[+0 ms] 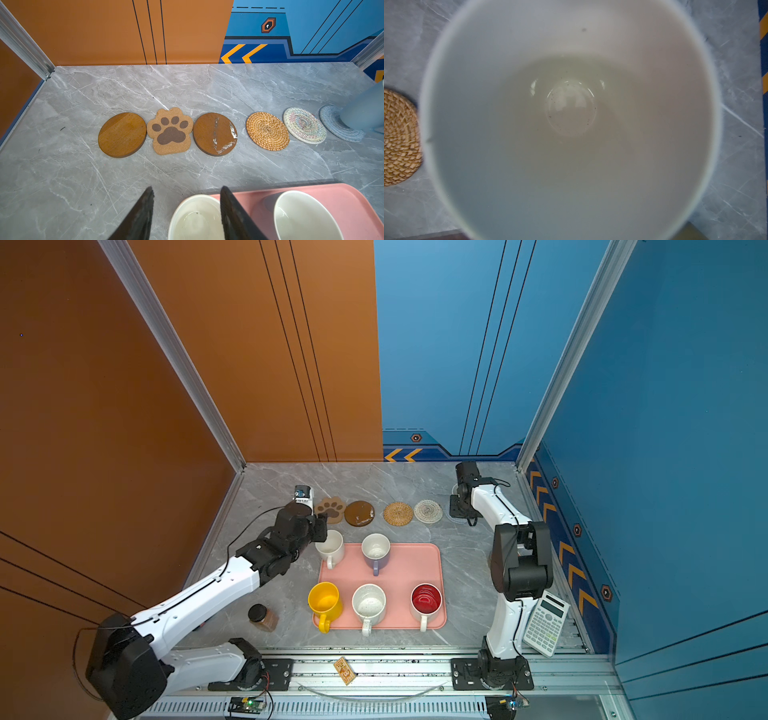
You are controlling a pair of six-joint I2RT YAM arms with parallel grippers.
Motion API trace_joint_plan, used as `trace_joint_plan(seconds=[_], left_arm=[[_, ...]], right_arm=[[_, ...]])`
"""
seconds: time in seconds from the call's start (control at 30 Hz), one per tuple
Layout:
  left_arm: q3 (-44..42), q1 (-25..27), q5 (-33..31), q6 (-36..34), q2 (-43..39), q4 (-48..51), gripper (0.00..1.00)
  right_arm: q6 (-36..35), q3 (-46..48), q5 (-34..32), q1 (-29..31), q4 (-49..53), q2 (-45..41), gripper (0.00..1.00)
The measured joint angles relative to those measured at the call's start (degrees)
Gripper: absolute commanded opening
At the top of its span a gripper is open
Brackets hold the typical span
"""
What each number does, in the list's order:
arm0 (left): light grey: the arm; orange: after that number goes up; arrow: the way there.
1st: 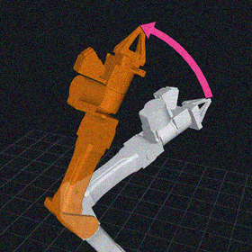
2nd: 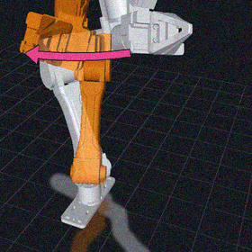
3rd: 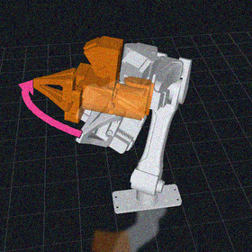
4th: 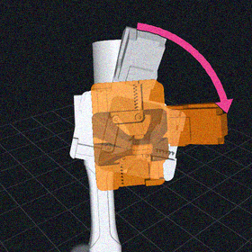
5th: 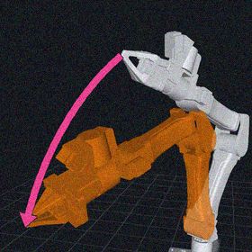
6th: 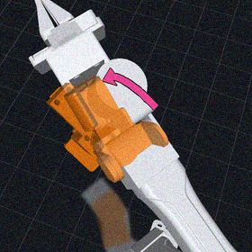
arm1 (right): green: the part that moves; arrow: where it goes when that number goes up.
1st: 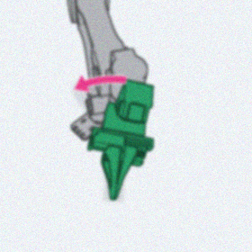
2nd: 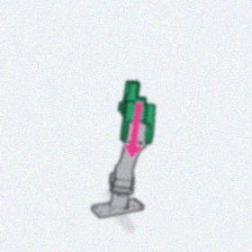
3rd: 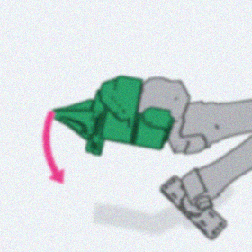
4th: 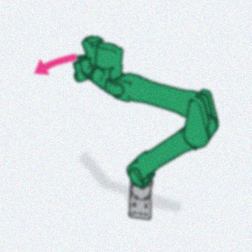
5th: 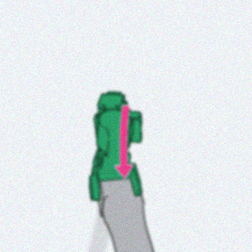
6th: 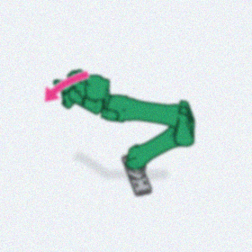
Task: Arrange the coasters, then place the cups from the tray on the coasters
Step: 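Lower the blue-handled white mug onto the pale blue coaster with the right gripper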
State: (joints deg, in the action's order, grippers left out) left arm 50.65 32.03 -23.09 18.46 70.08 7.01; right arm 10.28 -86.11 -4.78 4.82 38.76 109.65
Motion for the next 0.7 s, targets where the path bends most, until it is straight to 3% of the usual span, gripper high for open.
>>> trace_joint_plan(seconds=[0.7], left_arm=[[0.0,-0.2,0.0,0.0,0.0,0.0,0.53]], right_arm=[[0.0,-1.6,-1.1,0.1,0.2,2.6,0.00]])
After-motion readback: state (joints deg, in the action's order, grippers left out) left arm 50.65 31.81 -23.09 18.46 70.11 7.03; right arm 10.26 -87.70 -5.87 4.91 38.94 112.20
